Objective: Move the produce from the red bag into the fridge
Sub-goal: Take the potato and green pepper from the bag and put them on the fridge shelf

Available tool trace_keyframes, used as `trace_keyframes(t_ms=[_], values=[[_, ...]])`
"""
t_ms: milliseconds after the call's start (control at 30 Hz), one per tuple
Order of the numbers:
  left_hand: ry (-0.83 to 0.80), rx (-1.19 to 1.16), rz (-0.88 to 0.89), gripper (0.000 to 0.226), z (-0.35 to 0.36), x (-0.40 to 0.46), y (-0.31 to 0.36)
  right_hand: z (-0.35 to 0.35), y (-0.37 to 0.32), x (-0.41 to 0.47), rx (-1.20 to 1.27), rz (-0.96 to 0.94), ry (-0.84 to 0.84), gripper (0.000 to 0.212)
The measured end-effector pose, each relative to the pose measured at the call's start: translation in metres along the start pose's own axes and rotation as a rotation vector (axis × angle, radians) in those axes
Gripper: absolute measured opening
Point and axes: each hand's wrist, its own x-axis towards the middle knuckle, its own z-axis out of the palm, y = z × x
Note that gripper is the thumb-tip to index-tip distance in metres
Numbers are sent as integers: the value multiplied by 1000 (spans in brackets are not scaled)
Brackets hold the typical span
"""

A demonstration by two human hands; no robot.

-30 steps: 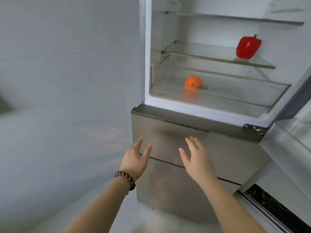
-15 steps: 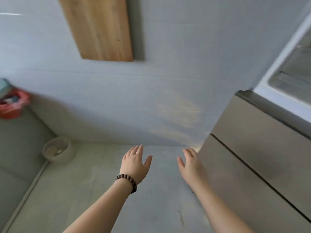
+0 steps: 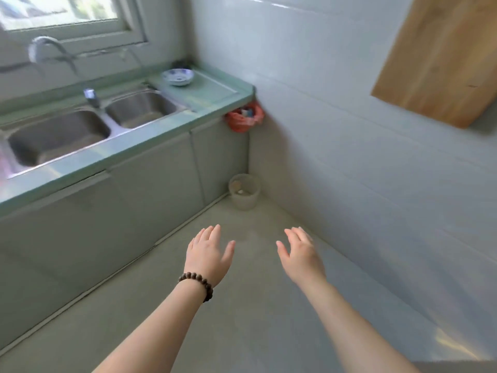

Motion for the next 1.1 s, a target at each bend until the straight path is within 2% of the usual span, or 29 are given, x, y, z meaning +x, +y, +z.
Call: trace_keyframes(t_ms=[233, 433, 767, 1100], values=[[193, 2, -251, 64, -98, -10, -157, 87, -177, 30, 25, -262, -157, 50], [348, 34, -446, 64, -172, -25, -261, 144, -305, 42, 20, -500, -254, 50], [493, 27, -697, 64, -238, -20, -380, 232, -458, 72, 0, -763, -377, 49], [530, 66, -818, 63, -299, 71, -495, 316, -597, 170, 55, -869, -444, 47]])
